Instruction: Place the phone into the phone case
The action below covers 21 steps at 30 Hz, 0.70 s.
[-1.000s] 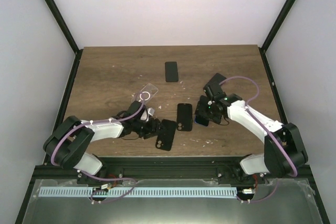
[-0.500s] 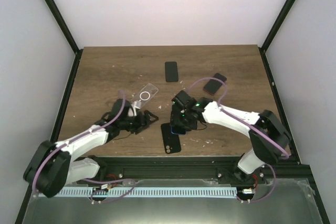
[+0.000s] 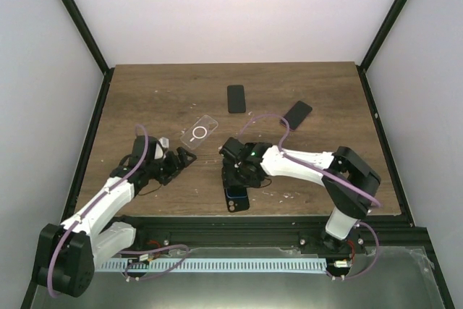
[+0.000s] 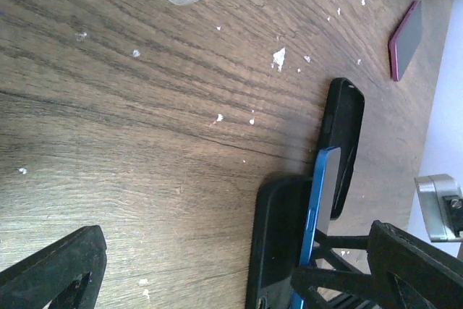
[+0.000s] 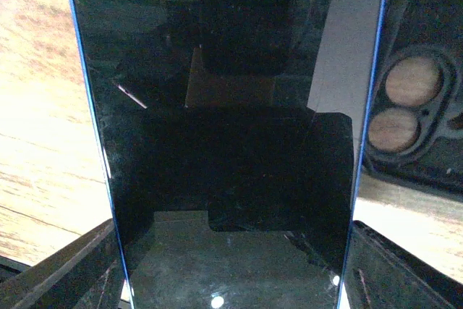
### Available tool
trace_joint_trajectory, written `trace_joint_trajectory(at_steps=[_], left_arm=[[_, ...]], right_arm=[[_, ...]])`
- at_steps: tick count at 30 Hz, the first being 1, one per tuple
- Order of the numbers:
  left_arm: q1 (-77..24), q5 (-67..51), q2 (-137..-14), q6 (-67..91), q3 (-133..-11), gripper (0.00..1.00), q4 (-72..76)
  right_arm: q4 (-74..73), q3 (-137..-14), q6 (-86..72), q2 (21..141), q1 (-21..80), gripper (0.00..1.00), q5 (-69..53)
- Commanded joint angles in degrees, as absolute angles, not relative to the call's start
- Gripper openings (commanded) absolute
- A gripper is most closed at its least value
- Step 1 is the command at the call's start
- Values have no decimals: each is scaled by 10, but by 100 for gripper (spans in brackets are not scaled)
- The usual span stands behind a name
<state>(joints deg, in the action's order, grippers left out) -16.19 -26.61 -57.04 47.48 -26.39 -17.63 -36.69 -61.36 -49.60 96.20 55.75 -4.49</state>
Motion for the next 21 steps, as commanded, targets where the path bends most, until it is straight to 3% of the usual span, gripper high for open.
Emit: trace_joint_trajectory(at_steps=[1, 21], left_arm=[[-158, -269, -569, 467, -258, 100, -183], [-158, -299, -585, 483, -229, 97, -147]], right_arm=[[-388, -639, -492, 966, 575, 72, -28], [-407, -630, -530, 989, 611, 73, -9]])
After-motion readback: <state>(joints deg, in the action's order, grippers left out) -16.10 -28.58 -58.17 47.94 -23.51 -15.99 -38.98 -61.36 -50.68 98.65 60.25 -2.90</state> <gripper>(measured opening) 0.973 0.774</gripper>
